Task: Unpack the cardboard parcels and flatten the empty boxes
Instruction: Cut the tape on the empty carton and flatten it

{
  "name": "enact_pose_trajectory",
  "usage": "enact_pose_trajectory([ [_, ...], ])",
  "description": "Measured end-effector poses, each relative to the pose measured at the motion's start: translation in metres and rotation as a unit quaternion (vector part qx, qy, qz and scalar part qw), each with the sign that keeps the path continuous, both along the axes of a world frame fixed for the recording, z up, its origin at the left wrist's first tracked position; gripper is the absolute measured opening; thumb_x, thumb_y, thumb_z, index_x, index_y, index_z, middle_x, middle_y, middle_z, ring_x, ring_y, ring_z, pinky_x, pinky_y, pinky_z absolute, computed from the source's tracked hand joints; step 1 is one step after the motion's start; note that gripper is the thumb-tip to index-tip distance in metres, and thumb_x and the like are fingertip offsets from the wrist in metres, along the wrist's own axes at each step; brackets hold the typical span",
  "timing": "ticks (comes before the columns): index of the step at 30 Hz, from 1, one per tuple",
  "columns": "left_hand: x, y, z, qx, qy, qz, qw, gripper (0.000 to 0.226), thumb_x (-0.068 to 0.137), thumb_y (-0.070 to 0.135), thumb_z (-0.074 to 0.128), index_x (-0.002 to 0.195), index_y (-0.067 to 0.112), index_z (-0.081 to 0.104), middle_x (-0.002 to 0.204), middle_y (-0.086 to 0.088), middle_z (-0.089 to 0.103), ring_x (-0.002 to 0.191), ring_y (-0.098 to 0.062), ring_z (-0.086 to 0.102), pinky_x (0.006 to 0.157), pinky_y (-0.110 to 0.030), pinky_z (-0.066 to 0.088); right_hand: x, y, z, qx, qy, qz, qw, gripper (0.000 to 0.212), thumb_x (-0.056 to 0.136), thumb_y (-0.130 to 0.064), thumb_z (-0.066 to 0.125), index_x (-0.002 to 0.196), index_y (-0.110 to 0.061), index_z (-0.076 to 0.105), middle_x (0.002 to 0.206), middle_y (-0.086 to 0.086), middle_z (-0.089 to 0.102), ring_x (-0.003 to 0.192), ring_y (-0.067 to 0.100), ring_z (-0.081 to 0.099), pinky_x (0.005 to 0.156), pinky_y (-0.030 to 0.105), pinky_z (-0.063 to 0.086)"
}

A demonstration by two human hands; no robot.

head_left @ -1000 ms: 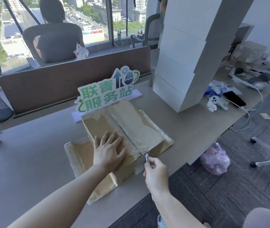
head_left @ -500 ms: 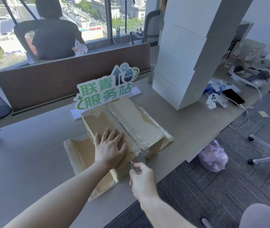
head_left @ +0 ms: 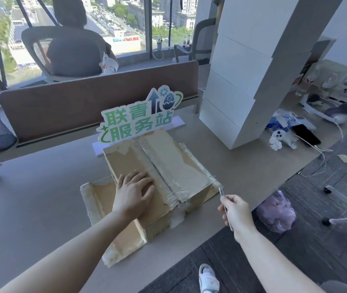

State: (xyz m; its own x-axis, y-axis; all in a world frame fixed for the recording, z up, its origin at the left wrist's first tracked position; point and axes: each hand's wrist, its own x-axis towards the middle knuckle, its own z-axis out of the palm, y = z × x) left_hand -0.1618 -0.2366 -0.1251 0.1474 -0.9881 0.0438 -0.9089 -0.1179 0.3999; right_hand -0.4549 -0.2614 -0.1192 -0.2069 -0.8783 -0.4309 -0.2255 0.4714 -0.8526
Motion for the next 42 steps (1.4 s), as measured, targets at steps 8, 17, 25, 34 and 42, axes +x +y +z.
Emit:
enact_pose_trajectory([
  [8,0.014,-0.052,0.006,0.080,0.012,0.148,0.986,0.054,0.100,0.051,0.035,0.151,0.034,0.030,0.164,0.002,0.007,0.151,-0.025,-0.001,0.121,-0.052,0.005,-0.047,-0.133,-0.060,0.024,0.122,0.059,0.991,0.009,0.093,-0.016,0.060,0.087,-0.012,0.067,0.071,0.007,0.061,0.058,0.024,0.048,0.059,0.033,0.039],
  [17,0.009,-0.052,-0.006,0.097,-0.080,0.188,0.974,0.061,0.098,0.059,0.028,0.154,0.034,0.024,0.165,0.007,0.001,0.151,-0.014,-0.007,0.123,-0.040,0.003,-0.062,-0.228,-0.112,0.049,0.231,0.196,0.952,0.016,0.089,-0.012,0.062,0.075,-0.012,0.068,0.072,0.011,0.064,0.078,0.034,0.065,0.060,0.029,0.037],
  [25,0.007,-0.049,-0.005,0.103,-0.082,0.198,0.971,0.082,0.081,0.073,0.011,0.154,0.036,0.025,0.164,0.008,0.005,0.151,-0.013,-0.004,0.122,-0.038,0.003,-0.070,-0.261,-0.120,0.002,0.302,0.254,0.919,0.012,0.087,-0.021,0.067,0.084,-0.014,0.058,0.088,0.010,0.064,0.082,0.031,0.061,0.073,0.037,0.051],
  [34,0.014,-0.087,0.025,0.091,-0.049,0.274,0.956,0.061,0.092,0.051,0.027,0.146,0.026,0.039,0.159,0.000,0.028,0.148,-0.021,0.016,0.119,-0.044,0.014,0.085,-0.250,0.001,-0.338,0.119,0.366,0.859,0.019,0.093,-0.007,0.057,0.105,-0.013,0.070,0.094,-0.004,0.064,0.086,0.014,0.057,0.078,0.032,0.048],
  [42,0.056,-0.146,0.021,0.146,0.053,0.301,0.941,0.042,0.098,0.028,0.029,0.137,0.027,0.047,0.154,-0.001,0.037,0.144,-0.025,0.021,0.113,-0.052,0.019,0.222,-0.237,0.018,-0.272,0.299,0.611,0.681,0.046,0.102,-0.033,0.037,0.146,-0.021,0.044,0.152,-0.002,0.041,0.141,0.025,0.032,0.116,0.045,0.025],
])
